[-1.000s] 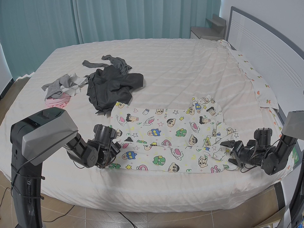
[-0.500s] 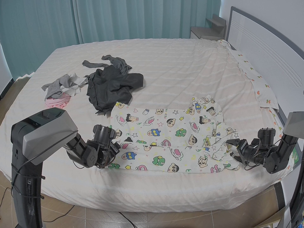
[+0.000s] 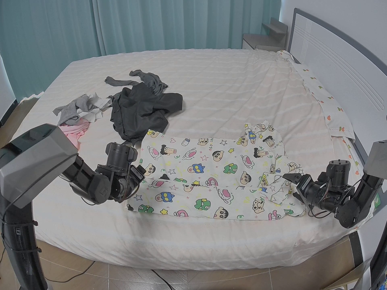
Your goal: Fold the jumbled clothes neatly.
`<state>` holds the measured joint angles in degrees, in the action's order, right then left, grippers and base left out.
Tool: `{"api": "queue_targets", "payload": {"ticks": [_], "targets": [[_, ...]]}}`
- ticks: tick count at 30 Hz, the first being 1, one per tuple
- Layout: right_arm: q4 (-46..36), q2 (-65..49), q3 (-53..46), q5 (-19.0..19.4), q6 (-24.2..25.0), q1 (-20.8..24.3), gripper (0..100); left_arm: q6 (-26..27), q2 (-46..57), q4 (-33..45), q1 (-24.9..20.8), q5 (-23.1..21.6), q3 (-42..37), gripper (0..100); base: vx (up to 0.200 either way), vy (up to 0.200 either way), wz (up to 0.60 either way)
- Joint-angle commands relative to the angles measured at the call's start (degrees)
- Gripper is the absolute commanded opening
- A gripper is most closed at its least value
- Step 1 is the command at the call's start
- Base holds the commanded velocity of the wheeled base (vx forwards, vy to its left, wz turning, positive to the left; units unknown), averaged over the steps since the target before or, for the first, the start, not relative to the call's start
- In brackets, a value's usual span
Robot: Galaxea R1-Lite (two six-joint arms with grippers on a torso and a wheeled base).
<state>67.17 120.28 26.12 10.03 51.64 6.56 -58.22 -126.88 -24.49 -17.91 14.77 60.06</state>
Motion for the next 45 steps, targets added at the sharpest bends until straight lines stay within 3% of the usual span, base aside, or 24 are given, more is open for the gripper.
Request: {"api": "queue_targets", "payload": {"ticks": [1, 13, 25, 26, 41, 45], "targets": [[0.24, 1.8, -0.11, -1.33, -0.14, 2.41, 100, -1.28, 7.88, -0.21, 0.07, -2.29, -4.25, 100, 0.0, 0.0, 0.0], [1.3, 7.51, 3.41, -5.2, -0.84, 3.02, 100, -6.9, 21.15, -1.52, 0.59, -8.89, -21.13, 100, 0.0, 0.0, 0.0], [0.59, 10.06, 7.54, -7.4, -1.01, 3.29, 100, -8.14, 23.43, -16.73, 0.59, -9.5, -34.49, 100, 0.0, 0.0, 0.0], [0.59, 10.5, 7.71, -7.57, -1.01, 3.29, 0, -8.14, 23.34, -17.08, 0.68, -9.5, -34.66, 100, 0.0, 0.0, 0.0], [0.51, 8.65, 6.57, -8.54, -1.72, 3.81, 0, -9.01, 22.2, -17.35, 1.47, -9.59, -34.75, 100, 0.0, 0.0, 0.0], [-2.75, 5.57, 7.36, -8.54, -1.72, 4.52, 0, -9.01, 22.03, -17.35, 1.47, -9.59, -34.84, 100, 0.0, 0.0, 0.0]]}}
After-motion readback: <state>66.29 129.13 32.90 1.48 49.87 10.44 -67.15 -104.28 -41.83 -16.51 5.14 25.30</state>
